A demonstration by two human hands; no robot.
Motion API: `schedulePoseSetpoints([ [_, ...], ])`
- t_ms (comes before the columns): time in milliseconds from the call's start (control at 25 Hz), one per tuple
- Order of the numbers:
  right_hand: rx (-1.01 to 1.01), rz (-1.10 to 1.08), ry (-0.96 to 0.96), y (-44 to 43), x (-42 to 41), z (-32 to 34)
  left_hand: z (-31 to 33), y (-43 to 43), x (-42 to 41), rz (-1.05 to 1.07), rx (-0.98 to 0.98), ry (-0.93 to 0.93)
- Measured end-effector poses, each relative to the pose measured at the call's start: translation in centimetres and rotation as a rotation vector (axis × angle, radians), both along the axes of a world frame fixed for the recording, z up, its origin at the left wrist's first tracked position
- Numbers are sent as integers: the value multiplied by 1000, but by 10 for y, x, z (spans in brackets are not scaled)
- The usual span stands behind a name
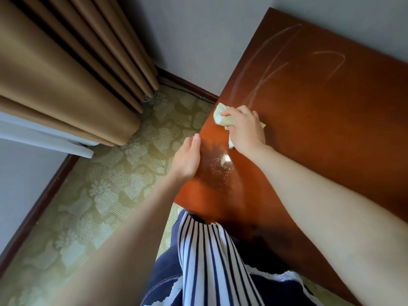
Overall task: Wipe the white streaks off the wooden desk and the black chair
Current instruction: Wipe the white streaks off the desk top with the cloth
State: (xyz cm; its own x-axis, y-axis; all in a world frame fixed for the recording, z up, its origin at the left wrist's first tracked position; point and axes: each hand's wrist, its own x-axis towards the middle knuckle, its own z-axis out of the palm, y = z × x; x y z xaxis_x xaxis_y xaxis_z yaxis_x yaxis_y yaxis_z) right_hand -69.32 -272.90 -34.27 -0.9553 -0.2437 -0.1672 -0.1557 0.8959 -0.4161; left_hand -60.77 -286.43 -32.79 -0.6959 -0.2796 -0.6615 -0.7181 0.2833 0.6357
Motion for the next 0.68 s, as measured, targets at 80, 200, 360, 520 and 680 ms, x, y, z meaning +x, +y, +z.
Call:
schedulePoseSetpoints([
  [80,31,-14,-3,-6,4,3,1,1,5,-6,0,21],
  [200,-40,94,-45,-2,28,7,0,-1,1,-14,-58,50],
  [360,-100,369,-61,29,65,5,-10,-1,-18,-66,-155,14],
  [520,-117,515,-135,61,82,3,-17,11,-37,-75,-137,73],
  [680,-125,601,-147,67,73,1,-21,20,-67,-25,15,133],
])
